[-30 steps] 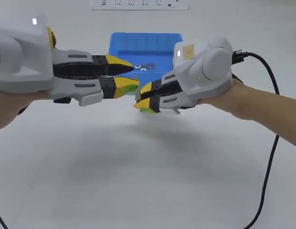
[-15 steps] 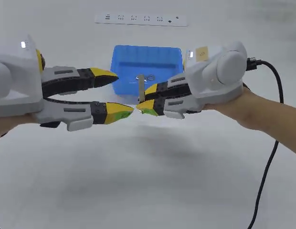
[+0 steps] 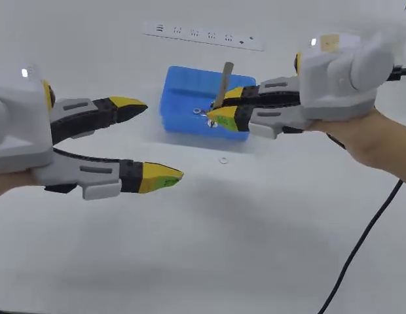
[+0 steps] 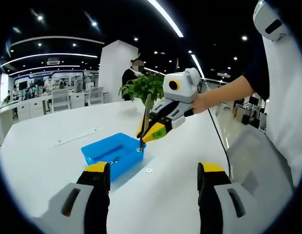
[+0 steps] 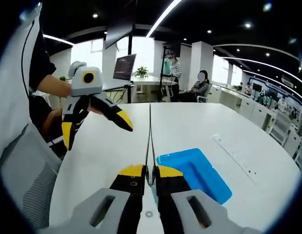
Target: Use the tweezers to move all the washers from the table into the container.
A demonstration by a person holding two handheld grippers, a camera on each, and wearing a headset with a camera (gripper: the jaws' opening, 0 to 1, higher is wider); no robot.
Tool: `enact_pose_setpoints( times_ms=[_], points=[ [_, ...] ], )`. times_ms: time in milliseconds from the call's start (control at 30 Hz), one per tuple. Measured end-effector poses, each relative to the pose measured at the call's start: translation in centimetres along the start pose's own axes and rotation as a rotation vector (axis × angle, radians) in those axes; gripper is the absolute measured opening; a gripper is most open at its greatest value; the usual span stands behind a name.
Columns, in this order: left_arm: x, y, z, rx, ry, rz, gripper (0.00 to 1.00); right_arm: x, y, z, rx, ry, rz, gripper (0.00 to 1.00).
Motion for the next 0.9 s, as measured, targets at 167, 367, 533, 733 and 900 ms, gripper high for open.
enact_pose_setpoints(
  times_ms=[167, 367, 533, 733, 900],
  points=[
    [-1.3, 0.6, 0.8, 0.049, 0.010, 0.065, 0.88, 1.0, -2.7, 0.8, -0.049, -0.020, 0.007, 0.09],
    [-2.1, 0.0, 1.1, 0.065, 0.001, 0.117, 0.96, 0.8, -5.2, -0.3, -0.077, -0.020, -0.006, 0.09],
    [-2.6, -0.3, 1.1, 0.065, 0.018, 0.120, 0.99, -0.5, -7.2, -1.4, -0.099, -0.018, -0.063, 0.09],
    [-3.2, 0.1, 1.1, 0.077, 0.031, 0.142, 0.99, -2.1, -8.9, -3.3, -0.096, -0.008, -0.118, 0.09],
    [-3.6, 0.3, 1.2, 0.084, 0.058, 0.139, 0.97, -3.2, -9.8, -4.2, -0.097, 0.004, -0.143, 0.09]
  ],
)
Point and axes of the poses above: the centre of the closed fingertips' face, and the gripper's own axes: z roughly backward along the fingers, y roughly to its left, x roughly out of its top, the point moved 7 cm from there along z, roughly backward along the fingers, and after that the axes turned 9 degrees about x, right-handed, at the moved point
